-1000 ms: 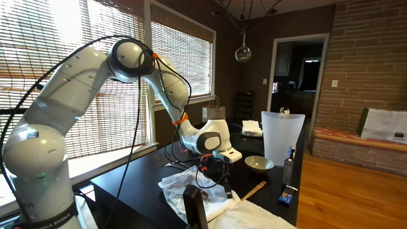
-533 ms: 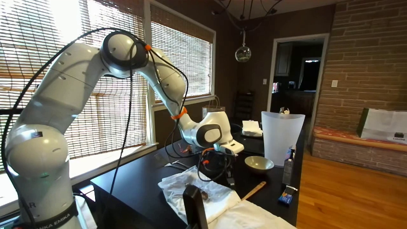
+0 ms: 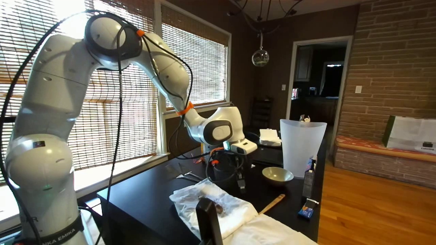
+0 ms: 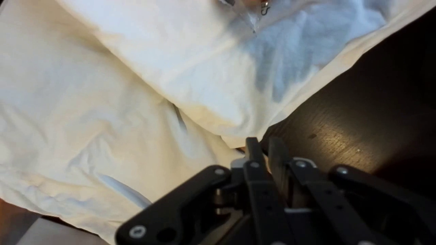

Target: Put the chocolate on the white cloth then fold it

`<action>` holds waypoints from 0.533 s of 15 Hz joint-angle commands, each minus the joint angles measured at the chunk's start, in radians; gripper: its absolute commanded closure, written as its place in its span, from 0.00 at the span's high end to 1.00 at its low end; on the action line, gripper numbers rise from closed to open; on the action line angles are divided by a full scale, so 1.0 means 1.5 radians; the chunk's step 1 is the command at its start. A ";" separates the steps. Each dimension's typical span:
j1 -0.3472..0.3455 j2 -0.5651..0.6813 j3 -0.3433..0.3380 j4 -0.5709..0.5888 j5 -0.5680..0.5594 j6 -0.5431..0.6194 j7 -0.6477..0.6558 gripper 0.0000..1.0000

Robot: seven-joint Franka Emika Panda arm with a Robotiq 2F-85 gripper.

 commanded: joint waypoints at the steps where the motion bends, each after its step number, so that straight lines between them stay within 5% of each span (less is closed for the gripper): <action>1: -0.017 0.012 0.020 -0.006 -0.004 0.028 -0.012 0.46; 8: 0.000 0.116 0.019 0.026 0.004 0.146 -0.018 0.95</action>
